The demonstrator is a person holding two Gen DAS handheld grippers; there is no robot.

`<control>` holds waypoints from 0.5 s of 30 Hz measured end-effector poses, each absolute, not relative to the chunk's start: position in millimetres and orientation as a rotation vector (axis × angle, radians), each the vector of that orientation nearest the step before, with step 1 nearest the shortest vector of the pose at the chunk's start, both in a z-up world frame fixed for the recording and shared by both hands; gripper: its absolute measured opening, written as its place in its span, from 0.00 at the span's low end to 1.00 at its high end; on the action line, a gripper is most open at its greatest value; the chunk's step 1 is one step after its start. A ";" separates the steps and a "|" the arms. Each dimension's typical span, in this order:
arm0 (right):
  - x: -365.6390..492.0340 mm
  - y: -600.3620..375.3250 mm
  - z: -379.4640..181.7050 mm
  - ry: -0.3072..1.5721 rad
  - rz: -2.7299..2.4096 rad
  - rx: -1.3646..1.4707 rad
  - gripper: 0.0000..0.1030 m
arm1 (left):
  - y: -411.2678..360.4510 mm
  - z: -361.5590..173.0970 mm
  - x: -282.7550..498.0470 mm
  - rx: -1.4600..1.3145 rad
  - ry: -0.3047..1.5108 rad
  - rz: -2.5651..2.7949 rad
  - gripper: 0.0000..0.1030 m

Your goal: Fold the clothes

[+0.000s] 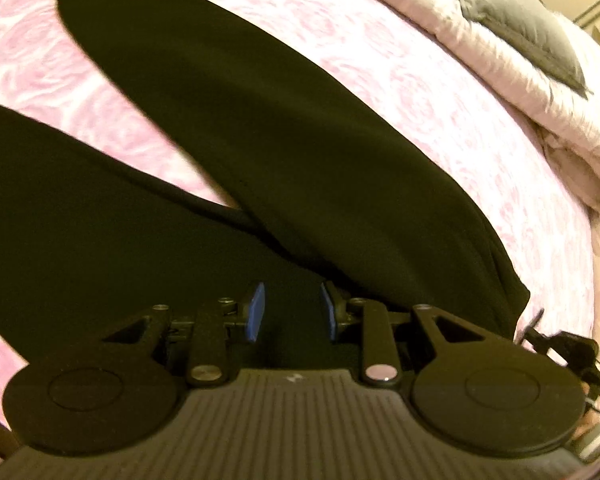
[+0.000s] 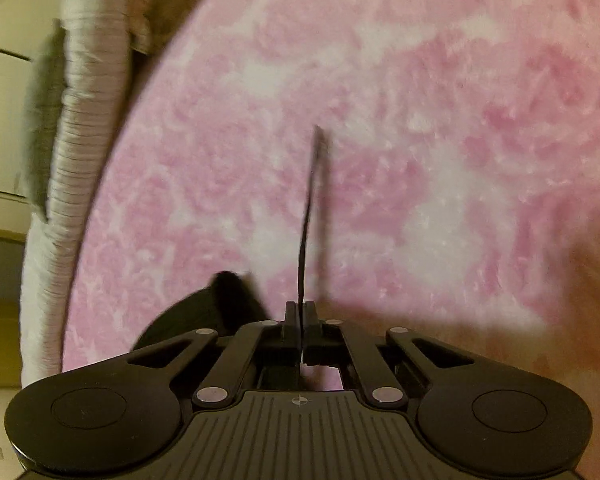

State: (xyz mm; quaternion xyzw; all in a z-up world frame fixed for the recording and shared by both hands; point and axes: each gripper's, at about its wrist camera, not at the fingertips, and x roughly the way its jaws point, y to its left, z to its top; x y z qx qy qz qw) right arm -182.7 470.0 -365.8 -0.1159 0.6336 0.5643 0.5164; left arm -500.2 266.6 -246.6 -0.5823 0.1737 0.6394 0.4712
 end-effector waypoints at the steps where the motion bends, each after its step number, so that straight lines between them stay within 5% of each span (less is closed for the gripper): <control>1: -186.5 463.2 -355.0 1.481 1.390 -0.267 0.00 | 262.3 -244.2 -506.1 -1.424 0.417 1.574 0.24; 10: -352.6 354.3 -262.7 1.086 2.032 -0.776 0.02 | 222.7 -243.2 -550.8 -1.493 0.364 1.574 0.24; 15: -398.4 290.2 -286.1 1.115 1.930 -1.067 0.36 | 221.4 -244.1 -573.9 -1.471 0.399 1.474 0.24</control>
